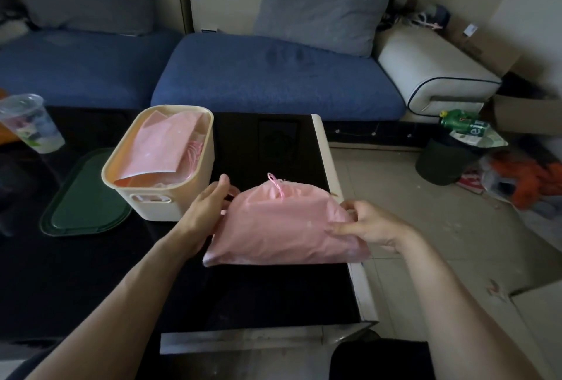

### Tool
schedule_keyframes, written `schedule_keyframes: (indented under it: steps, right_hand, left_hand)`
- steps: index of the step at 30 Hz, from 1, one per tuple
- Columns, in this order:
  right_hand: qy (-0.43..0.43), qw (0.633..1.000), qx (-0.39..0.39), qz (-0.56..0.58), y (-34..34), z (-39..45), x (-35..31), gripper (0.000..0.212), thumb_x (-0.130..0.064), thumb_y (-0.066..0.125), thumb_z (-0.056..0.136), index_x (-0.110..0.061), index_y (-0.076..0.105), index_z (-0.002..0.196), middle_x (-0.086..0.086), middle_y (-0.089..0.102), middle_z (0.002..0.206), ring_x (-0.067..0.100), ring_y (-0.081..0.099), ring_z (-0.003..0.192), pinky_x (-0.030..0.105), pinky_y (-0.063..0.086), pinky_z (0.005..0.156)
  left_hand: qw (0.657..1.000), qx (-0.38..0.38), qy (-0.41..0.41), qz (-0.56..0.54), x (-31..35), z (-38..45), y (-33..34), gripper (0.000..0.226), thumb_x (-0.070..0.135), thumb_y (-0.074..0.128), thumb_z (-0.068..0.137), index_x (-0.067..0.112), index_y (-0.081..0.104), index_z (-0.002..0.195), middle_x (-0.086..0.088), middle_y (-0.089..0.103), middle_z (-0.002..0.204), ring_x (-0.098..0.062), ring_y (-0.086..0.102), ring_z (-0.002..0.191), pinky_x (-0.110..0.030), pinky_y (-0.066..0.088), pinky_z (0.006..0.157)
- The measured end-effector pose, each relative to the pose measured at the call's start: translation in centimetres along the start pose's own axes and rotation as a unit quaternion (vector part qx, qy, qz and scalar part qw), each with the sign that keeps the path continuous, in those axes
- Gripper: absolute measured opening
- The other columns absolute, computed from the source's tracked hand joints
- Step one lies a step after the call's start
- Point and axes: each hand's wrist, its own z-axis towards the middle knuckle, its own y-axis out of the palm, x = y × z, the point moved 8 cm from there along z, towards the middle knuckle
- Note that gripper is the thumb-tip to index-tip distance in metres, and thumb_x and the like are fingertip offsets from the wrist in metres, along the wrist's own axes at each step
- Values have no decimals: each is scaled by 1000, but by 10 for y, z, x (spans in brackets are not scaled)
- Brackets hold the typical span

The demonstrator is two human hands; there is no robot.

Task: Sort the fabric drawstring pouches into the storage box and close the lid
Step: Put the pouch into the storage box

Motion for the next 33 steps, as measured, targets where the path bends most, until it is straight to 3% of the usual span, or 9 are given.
schedule_keyframes:
  steps: [4, 7, 11, 14, 19, 24, 26, 29, 33]
  right_hand:
    - [-17, 989, 147, 25, -19, 5, 0, 77, -45, 89, 68, -32, 49, 132, 1, 62, 125, 23, 67, 103, 47, 60, 84]
    - [-48, 974, 220, -4, -21, 7, -8, 81, -28, 87, 76, -35, 45, 145, 3, 56, 136, 24, 55, 122, 39, 48, 101]
    - [-22, 982, 174, -75, -3, 25, 1, 61, -21, 77, 84, -32, 57, 140, 0, 66, 130, 17, 62, 105, 26, 47, 86]
    - [52, 976, 140, -160, 9, 37, 15, 75, -32, 74, 84, -35, 40, 151, 11, 49, 142, 28, 55, 122, 33, 49, 100]
    - [91, 956, 167, -225, 16, 41, 17, 83, -44, 74, 83, -33, 31, 153, 13, 43, 137, 35, 50, 123, 41, 51, 98]
    - [90, 946, 71, -302, 9, 25, 1, 96, -34, 82, 77, -23, 29, 157, 4, 56, 140, 25, 61, 115, 30, 50, 85]
    - [54, 962, 33, -266, 8, 13, -8, 108, -33, 85, 76, -29, 17, 160, 3, 58, 140, 22, 64, 111, 25, 49, 73]
    - [-8, 997, -31, -71, 9, -2, -16, 96, -24, 82, 82, -36, 23, 157, 3, 74, 98, 10, 71, 77, 25, 54, 70]
    - [-138, 942, -36, 304, -15, -19, -36, 78, -39, 84, 76, -33, 50, 146, 10, 67, 129, 22, 68, 110, 48, 54, 99]
  left_hand:
    - [991, -106, -75, 28, -11, -6, 14, 40, 50, 50, 97, 17, 69, 109, -12, 70, 110, -30, 67, 100, -49, 52, 96]
    - [988, 15, -65, 136, -21, -4, 6, 47, 31, 68, 88, 16, 52, 130, -7, 58, 116, -25, 62, 103, -43, 53, 95]
    - [910, 185, 215, 302, 13, -37, 25, 52, 18, 62, 83, 13, 50, 133, -12, 48, 127, -31, 45, 119, -43, 39, 100]
    - [840, 89, 362, 393, 24, -55, 69, 52, 30, 61, 78, 20, 58, 129, -3, 50, 131, -25, 40, 127, -42, 37, 105]
    - [773, -109, 223, 584, -33, -30, 100, 67, 46, 49, 95, 30, 23, 155, -5, 2, 166, -30, -16, 151, -48, -9, 121]
    - [759, -192, 184, 594, -49, -19, 95, 84, 46, 59, 93, 34, 8, 158, 1, -19, 164, -24, -20, 151, -40, -11, 121]
    - [760, -176, 210, 589, -50, -20, 92, 74, 34, 58, 95, 34, 17, 157, 0, -10, 166, -24, -12, 153, -40, -6, 122]
    - [812, -113, 269, 506, -37, -22, 83, 42, 19, 46, 101, 27, 49, 142, -3, 35, 157, -26, 26, 148, -39, 20, 122]
    - [927, -69, 250, 271, 2, -24, 37, 20, 18, 48, 103, 12, 67, 103, 2, 66, 106, -5, 59, 97, -27, 47, 94]
